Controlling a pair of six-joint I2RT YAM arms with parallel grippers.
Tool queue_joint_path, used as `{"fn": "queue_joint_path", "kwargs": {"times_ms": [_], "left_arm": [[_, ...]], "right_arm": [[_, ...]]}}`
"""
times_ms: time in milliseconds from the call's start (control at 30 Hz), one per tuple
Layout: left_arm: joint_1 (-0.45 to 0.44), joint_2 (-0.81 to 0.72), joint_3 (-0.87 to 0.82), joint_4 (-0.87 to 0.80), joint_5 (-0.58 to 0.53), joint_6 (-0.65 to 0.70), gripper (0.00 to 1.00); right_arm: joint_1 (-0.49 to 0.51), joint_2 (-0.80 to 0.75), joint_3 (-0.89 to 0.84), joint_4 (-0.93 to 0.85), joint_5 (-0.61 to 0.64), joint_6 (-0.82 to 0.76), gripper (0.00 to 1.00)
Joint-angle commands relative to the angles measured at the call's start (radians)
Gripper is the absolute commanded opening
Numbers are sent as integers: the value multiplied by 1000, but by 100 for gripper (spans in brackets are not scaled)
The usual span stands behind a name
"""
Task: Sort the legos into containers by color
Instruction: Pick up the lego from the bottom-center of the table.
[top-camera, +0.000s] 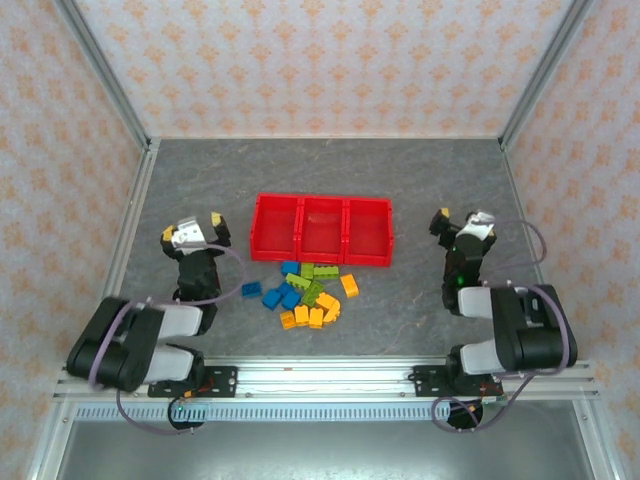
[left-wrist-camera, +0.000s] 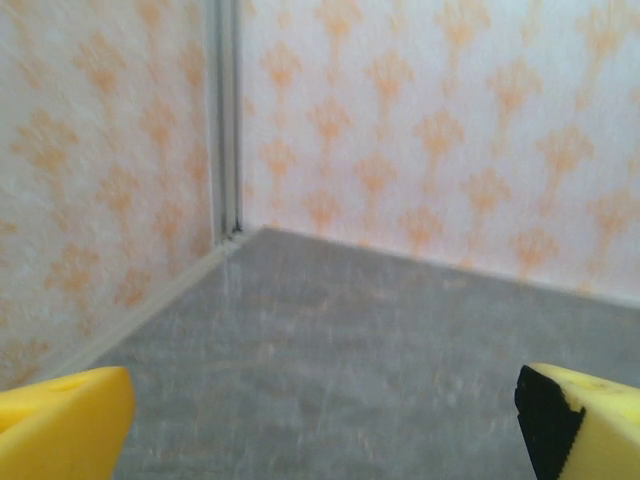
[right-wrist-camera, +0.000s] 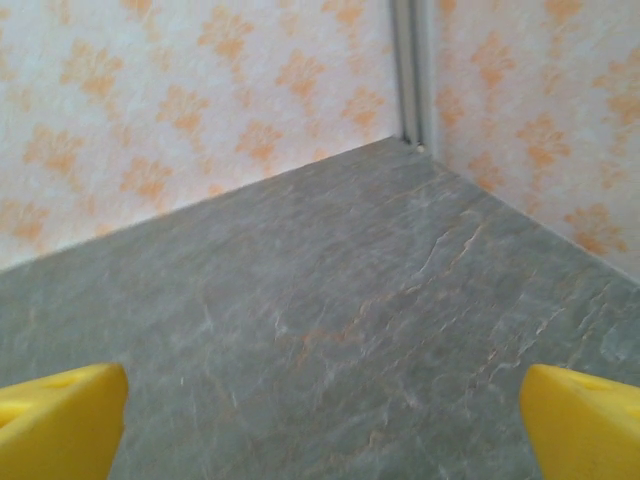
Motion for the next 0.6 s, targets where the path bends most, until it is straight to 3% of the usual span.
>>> {"fn": "queue_joint_path", "kwargs": {"times_ms": [0,133,267,367,567], "left_arm": [[-1,-193,134,-369,-97,-114,99],[-2,-250,340,-728,-40,-121,99],[-2,-227,518,-1024,16,-127,99],[-1,-228,582,-1191,68,-225,99],[-1,-244,615,-1431,367,-398,99]], "right_arm": [[-2,-139,81,-258,63,124,100],[-2,-306,149,-511,-101,236,100],[15,-352,262,-793,-348,265,100],[65,-365,314,-986,-458,243,99],[240,-422,248,-1194,-488,238,95]]}}
